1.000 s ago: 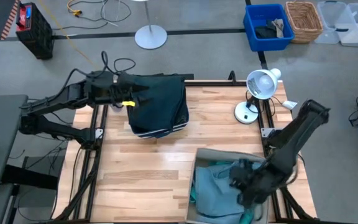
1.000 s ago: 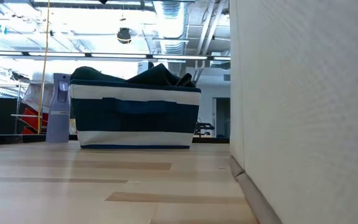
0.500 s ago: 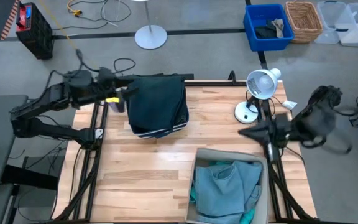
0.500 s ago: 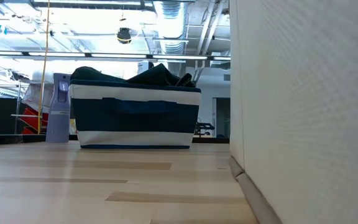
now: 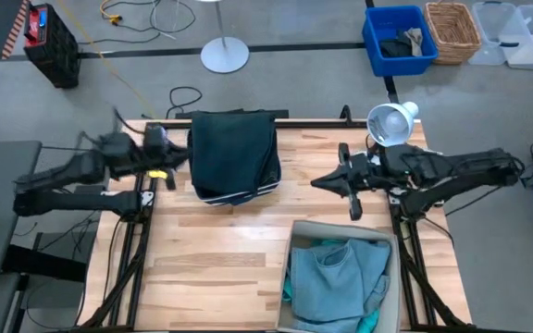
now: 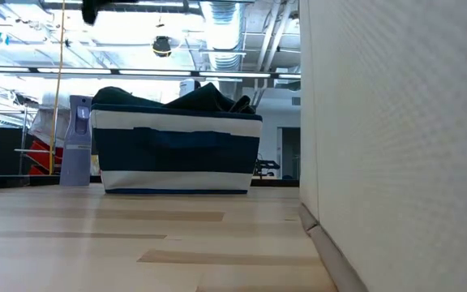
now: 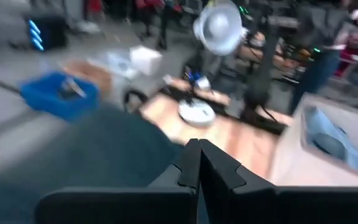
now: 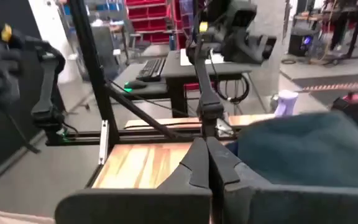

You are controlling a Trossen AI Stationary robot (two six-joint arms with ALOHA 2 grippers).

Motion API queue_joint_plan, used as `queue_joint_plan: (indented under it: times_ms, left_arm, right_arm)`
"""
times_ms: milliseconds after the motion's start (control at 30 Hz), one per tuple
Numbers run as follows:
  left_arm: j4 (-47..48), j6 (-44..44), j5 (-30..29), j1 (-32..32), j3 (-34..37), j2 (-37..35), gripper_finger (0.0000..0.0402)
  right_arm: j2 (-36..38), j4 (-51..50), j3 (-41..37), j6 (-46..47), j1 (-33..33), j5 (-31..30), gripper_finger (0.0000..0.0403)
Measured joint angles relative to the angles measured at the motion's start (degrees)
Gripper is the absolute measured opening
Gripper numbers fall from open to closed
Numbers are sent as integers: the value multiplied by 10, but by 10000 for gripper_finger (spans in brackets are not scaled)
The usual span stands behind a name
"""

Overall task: Sort clothes
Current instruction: Return to Home Position

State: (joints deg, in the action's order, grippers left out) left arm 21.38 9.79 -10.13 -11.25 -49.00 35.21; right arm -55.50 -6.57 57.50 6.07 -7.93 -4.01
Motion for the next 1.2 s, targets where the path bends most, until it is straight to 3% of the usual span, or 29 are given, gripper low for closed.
queue_joint_plan:
  times_ms: [200,333,567,867,1067,1200]
  left_arm:
    - [-128,55,22,0,158,-20,1]
    - [-145,30,-10,0,199,-50,1]
    - [-139,-5,-9,-11,258,-115,0]
    - [-213,-7,-28,-14,354,-140,0]
    - [-203,-22,-21,-14,369,-174,0]
    - [-159,-24,-6,-14,370,-222,0]
  right_arm:
    - [61,127,-143,63,51,43,1]
    - [162,80,-213,85,66,30,0]
    - [334,89,-323,76,100,12,0]
    - [369,203,-489,33,100,12,0]
    - [400,202,-524,-14,104,32,0]
    - [448,151,-532,-21,104,44,0]
